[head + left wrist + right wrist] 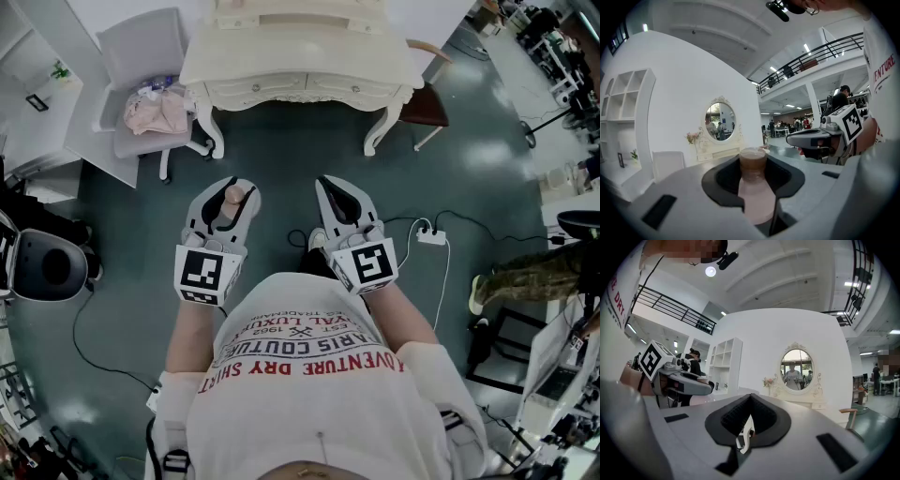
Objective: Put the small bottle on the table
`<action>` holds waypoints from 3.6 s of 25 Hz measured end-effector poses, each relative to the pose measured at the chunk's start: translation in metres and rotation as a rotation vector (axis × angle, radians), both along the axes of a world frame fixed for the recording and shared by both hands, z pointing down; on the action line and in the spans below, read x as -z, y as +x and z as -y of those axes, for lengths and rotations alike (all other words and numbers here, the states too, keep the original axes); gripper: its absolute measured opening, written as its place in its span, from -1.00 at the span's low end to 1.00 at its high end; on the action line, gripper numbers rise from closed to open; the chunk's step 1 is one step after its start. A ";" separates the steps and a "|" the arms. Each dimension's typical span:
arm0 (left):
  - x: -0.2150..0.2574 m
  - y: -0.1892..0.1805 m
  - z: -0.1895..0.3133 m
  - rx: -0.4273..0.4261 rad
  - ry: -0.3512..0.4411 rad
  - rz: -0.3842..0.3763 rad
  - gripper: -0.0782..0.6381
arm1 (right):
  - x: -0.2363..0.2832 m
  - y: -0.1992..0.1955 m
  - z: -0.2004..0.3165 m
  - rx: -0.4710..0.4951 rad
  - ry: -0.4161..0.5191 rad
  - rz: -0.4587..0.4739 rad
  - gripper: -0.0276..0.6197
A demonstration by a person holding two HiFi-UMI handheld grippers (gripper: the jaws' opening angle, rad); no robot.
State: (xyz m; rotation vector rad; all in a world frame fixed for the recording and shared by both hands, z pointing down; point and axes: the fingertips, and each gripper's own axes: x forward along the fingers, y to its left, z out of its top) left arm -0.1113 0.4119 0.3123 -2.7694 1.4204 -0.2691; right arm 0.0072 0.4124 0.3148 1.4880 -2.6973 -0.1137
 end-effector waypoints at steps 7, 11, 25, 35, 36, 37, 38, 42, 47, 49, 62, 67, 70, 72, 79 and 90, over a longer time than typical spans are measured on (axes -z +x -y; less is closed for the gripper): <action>-0.003 -0.001 0.011 0.000 0.002 0.001 -0.41 | 0.004 0.001 0.011 0.006 0.008 0.000 -0.92; -0.002 0.000 0.015 0.001 0.005 -0.007 -0.41 | 0.002 0.006 0.014 -0.016 -0.009 0.018 -0.92; -0.026 0.013 0.085 0.041 -0.036 0.006 -0.41 | -0.018 0.025 0.097 -0.004 -0.044 0.041 -0.92; -0.029 0.056 0.235 0.149 -0.069 0.000 -0.41 | -0.023 0.069 0.261 0.085 -0.096 0.014 -0.92; -0.027 0.061 0.252 0.164 -0.067 -0.003 -0.41 | -0.022 0.074 0.277 0.096 -0.097 0.003 -0.91; -0.025 0.066 0.269 0.177 -0.063 -0.006 -0.41 | -0.021 0.080 0.294 0.103 -0.099 -0.002 -0.92; -0.024 0.070 0.285 0.187 -0.061 -0.010 -0.41 | -0.019 0.085 0.311 0.110 -0.101 -0.003 -0.91; -0.022 0.091 0.341 0.206 -0.067 -0.014 -0.41 | -0.018 0.107 0.369 0.127 -0.110 -0.002 -0.91; -0.026 0.108 0.389 0.231 -0.077 0.001 -0.41 | -0.025 0.124 0.415 0.146 -0.127 -0.004 -0.92; -0.029 0.113 0.404 0.235 -0.084 0.005 -0.41 | -0.028 0.129 0.430 0.152 -0.134 -0.002 -0.92; -0.044 0.104 0.540 0.186 -0.107 0.016 -0.41 | -0.044 0.116 0.551 0.109 -0.153 -0.005 -0.91; -0.068 0.076 0.613 0.146 -0.122 0.025 -0.41 | -0.067 0.088 0.621 0.067 -0.181 -0.002 -0.91; -0.071 0.071 0.642 0.109 -0.116 0.035 -0.41 | -0.068 0.080 0.650 0.040 -0.188 0.007 -0.91; -0.075 0.070 0.660 0.091 -0.118 0.036 -0.41 | -0.070 0.075 0.667 0.031 -0.184 0.000 -0.91; -0.130 0.059 0.726 0.020 -0.131 0.033 -0.41 | -0.105 0.048 0.725 0.006 -0.211 -0.021 -0.92; -0.206 0.055 0.768 -0.076 -0.230 0.036 -0.41 | -0.171 0.032 0.771 -0.024 -0.308 -0.025 -0.92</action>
